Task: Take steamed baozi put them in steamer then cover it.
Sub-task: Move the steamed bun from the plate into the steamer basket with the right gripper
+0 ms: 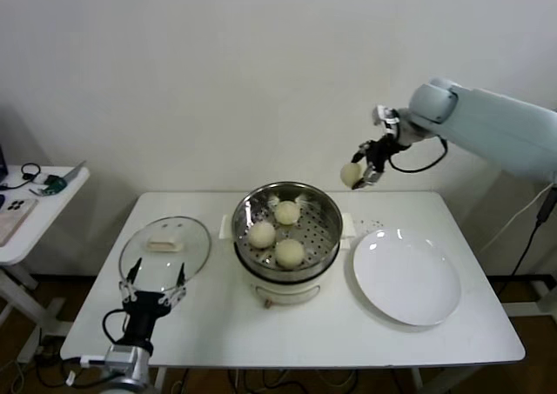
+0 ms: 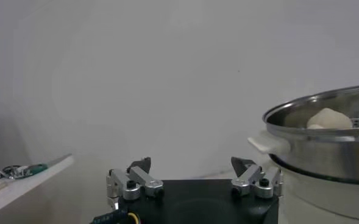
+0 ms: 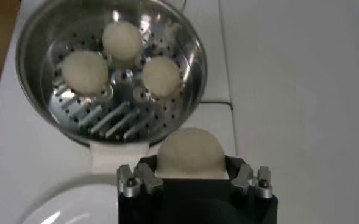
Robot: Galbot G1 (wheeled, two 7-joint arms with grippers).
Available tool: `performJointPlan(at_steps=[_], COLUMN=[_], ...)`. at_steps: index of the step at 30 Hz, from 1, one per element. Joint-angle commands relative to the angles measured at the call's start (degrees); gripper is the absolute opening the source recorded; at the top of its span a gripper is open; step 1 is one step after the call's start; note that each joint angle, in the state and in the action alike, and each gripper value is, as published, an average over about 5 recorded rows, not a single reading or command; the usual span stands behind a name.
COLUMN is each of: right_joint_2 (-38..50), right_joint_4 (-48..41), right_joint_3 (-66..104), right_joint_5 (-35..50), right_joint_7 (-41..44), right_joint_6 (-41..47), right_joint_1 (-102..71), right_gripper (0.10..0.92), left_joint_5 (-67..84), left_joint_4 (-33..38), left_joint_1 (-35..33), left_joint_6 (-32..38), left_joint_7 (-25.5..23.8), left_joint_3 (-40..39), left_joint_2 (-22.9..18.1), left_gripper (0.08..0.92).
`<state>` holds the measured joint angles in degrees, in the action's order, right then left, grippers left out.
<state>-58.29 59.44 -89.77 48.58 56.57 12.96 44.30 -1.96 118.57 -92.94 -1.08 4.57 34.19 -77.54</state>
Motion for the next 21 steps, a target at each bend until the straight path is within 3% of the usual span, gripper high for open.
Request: performJointPlan(at_steps=[1, 21], right_joint_2=[-9.3, -16.1], right_joint_4=[5.1, -1.4], right_joint_3=[-10.4, -12.9], right_joint_5=[13.2, 7.9], right_joint_7=[-4.6, -5.0], right_joint_6=[3.7, 3.5], right_joint_1=[5.7, -4.8], right_gripper=[0.727, 0.729], left_joint_5=[0.0, 0.8], left_joint_4=[0.3, 0.3], left_joint_1=[0.1, 0.1], left_joint_6=[0.1, 0.1], left_joint_7=[0.0, 0.0], left_joint_3=[-0.4, -0.2], left_joint_2=[0.4, 1.1], left_gripper=[0.823, 0.823])
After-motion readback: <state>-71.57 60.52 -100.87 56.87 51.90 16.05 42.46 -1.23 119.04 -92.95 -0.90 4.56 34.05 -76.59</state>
